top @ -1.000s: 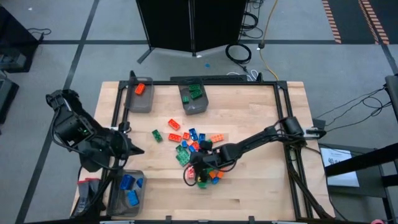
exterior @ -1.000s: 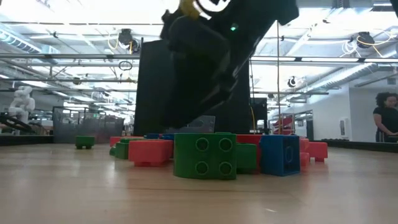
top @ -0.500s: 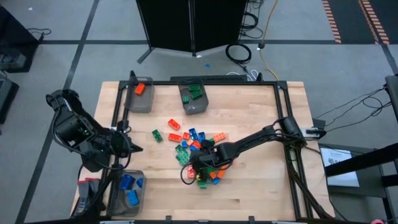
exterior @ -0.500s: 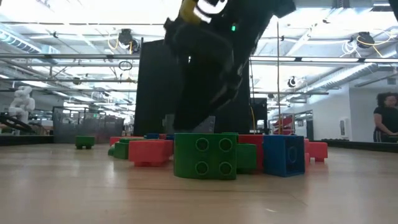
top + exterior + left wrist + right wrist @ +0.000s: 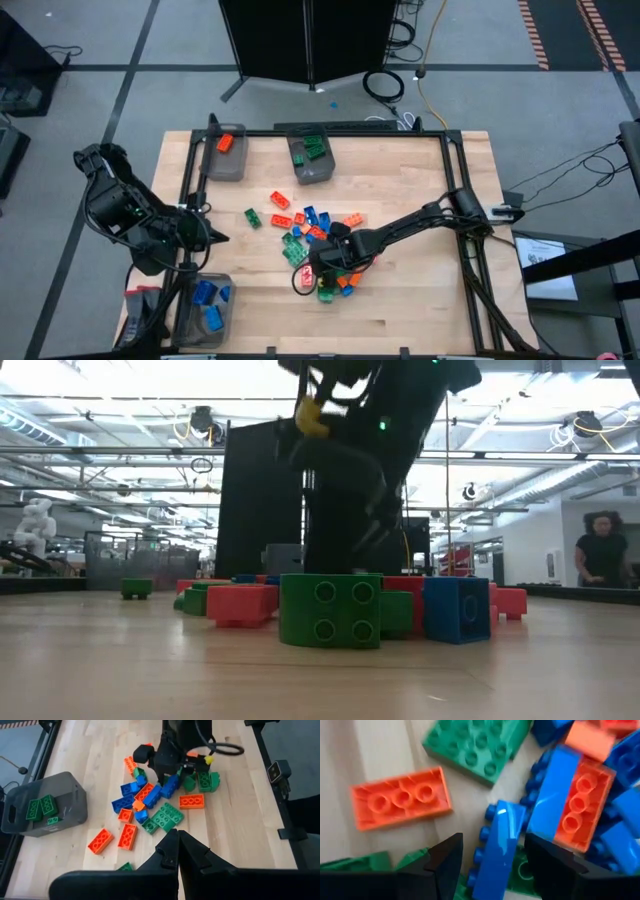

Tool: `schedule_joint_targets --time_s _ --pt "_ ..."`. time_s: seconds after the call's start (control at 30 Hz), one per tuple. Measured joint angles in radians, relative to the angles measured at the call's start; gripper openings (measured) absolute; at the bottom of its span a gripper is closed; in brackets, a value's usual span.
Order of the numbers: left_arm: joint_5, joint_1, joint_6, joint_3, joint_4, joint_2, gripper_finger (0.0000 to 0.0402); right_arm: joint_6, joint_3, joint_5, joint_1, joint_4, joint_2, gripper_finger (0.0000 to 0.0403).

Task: Sort blocks
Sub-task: Put the blue game piece into the bottom left black transparent bin

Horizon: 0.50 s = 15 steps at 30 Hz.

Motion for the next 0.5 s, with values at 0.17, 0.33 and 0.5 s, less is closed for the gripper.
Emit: schedule_joint_targets --time_s 0.17,0.33,0.5 --pt "-0.001 0.000 0.003 0.000 0.000 0.000 0.0000 0.009 0.000 -0.004 -0.001 -0.037 0.018 0.0201" --pt "-0.002 0.000 0.003 0.000 -0.001 0.000 0.0000 -0.037 0.000 -0.003 0.000 -0.043 0.010 0.0109" --pt "-0.016 0.000 0.003 0.000 0.000 0.000 0.0000 -0.090 0.002 0.002 0.000 -0.031 -0.009 0.0069"
